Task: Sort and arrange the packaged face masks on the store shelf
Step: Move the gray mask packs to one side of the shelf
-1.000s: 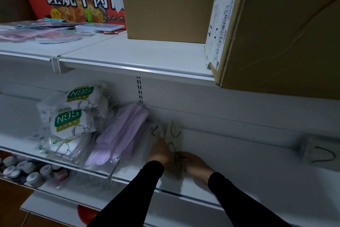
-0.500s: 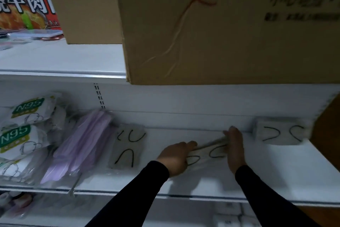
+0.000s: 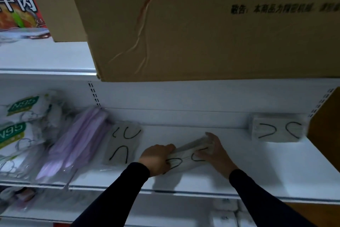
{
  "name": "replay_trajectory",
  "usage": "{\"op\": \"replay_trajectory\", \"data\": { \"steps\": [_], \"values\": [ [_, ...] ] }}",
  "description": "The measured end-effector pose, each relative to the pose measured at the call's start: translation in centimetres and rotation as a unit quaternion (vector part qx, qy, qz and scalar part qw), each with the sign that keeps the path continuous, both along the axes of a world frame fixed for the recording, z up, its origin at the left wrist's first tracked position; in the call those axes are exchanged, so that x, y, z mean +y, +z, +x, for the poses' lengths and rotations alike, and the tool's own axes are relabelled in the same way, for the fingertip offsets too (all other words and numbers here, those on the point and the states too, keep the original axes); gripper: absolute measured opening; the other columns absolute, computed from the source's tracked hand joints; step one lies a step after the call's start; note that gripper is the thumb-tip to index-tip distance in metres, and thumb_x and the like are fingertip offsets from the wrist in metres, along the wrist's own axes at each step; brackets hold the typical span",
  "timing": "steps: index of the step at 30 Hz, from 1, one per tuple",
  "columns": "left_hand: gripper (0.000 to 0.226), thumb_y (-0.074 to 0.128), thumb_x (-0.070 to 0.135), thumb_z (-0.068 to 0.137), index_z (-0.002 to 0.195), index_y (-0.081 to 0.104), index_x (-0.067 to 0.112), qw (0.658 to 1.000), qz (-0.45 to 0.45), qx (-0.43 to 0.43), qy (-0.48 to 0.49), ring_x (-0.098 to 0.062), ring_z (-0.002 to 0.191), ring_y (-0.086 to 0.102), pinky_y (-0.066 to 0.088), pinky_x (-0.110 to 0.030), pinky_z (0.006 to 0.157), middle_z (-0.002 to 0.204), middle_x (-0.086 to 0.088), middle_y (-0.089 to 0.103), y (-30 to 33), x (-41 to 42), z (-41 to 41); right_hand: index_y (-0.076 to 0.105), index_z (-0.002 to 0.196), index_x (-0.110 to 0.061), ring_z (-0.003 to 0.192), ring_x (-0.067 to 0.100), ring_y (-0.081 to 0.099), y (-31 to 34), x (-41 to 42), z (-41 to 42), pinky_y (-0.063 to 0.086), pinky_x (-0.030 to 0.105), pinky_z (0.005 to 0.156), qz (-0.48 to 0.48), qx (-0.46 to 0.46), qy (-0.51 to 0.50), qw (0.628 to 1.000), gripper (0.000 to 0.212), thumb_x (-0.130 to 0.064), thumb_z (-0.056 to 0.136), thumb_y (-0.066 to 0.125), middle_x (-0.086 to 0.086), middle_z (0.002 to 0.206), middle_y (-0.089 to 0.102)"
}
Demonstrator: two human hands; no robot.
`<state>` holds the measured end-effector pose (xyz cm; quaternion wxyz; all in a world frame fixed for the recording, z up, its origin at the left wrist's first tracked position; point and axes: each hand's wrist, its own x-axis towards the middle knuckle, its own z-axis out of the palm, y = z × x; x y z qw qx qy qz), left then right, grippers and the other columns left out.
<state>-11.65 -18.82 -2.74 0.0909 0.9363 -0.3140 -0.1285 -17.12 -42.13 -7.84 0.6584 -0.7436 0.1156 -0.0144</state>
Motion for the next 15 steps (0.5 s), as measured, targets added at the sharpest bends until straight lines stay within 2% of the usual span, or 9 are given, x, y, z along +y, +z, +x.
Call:
{"op": "replay_trajectory", "data": {
  "steps": [3,6,8,9,10,12,14,15],
  "values": [
    [0.044,0.058,0.025,0.08,0.122,0.048,0.029,1.0,-0.011,0.025,-0.007,-0.026,0.105,0.057,0.045,-0.031,0.079,0.113,-0.004,0.062,0.3,-0.1,0.2,0.045,0.119,-0.035,0.103,0.011,0.057,-0.1,-1.3,0.0,0.048,0.015,0.076,-0.064,0.015,0.025,0.998,0.058,-0.008,0.078,0.076,0.0,0.126,0.053],
    [0.055,0.06,0.026,0.08,0.133,0.045,0.029,0.998,-0.042,0.037,-0.007,-0.023,0.116,0.052,0.042,-0.028,0.092,0.124,-0.002,0.057,0.2,-0.2,0.1,0.05,0.11,-0.034,0.095,0.011,0.058,-0.2,-1.1,0.3,0.049,0.012,0.07,-0.059,-0.001,0.003,0.998,0.055,-0.007,0.07,0.077,0.003,0.116,0.058],
    [0.064,0.065,0.029,0.079,0.138,0.042,0.031,0.993,-0.11,0.036,0.032,-0.017,0.116,0.053,0.04,-0.02,0.093,0.126,0.002,0.057,-0.2,0.6,-0.2,0.051,0.11,-0.026,0.09,0.007,0.057,-0.3,-0.9,0.2,0.046,0.006,0.067,-0.065,-0.004,-0.012,0.998,0.048,-0.004,0.075,0.076,-0.002,0.107,0.059],
    [0.065,0.069,0.029,0.077,0.137,0.044,0.032,0.984,-0.162,0.038,0.07,-0.012,0.11,0.057,0.04,-0.013,0.087,0.121,0.004,0.059,-0.5,1.3,-0.5,0.051,0.109,-0.022,0.087,0.003,0.056,-0.3,-1.0,0.1,0.044,0.004,0.065,-0.067,-0.004,-0.014,0.998,0.042,-0.001,0.079,0.074,-0.005,0.102,0.059],
    [0.064,0.074,0.026,0.075,0.133,0.047,0.032,0.966,-0.226,0.047,0.117,-0.004,0.099,0.06,0.039,-0.007,0.079,0.112,0.005,0.061,-0.9,1.9,-0.9,0.052,0.108,-0.018,0.084,0.001,0.056,-0.4,-1.1,0.1,0.044,0.004,0.063,-0.066,-0.005,-0.018,0.998,0.037,0.0,0.081,0.071,-0.005,0.099,0.059],
    [0.061,0.081,0.012,0.07,0.122,0.053,0.026,0.904,-0.359,0.094,0.212,0.004,0.077,0.06,0.041,-0.002,0.066,0.094,0.007,0.062,-2.2,2.8,-1.8,0.054,0.108,-0.013,0.08,0.003,0.057,-0.9,-1.3,0.0,0.044,0.005,0.061,-0.061,-0.002,-0.027,0.998,0.032,-0.001,0.083,0.07,-0.002,0.097,0.061],
    [0.056,0.081,0.002,0.065,0.113,0.055,0.015,0.845,-0.433,0.148,0.275,-0.007,0.075,0.06,0.046,-0.008,0.064,0.087,0.003,0.062,-3.6,3.0,-2.6,0.055,0.107,-0.012,0.078,0.007,0.059,-1.0,-0.9,-0.2,0.046,0.008,0.062,-0.053,-0.004,-0.033,0.998,0.031,0.0,0.082,0.07,0.003,0.097,0.063],
    [0.054,0.079,0.003,0.062,0.11,0.055,0.011,0.831,-0.447,0.163,0.29,-0.014,0.077,0.06,0.049,-0.012,0.064,0.087,-0.001,0.064,-4.1,2.8,-2.8,0.055,0.106,-0.013,0.078,0.01,0.06,-1.2,-0.8,-0.2,0.047,0.011,0.064,-0.043,-0.003,-0.036,0.998,0.032,0.001,0.082,0.07,0.007,0.098,0.065]
  ]
}}
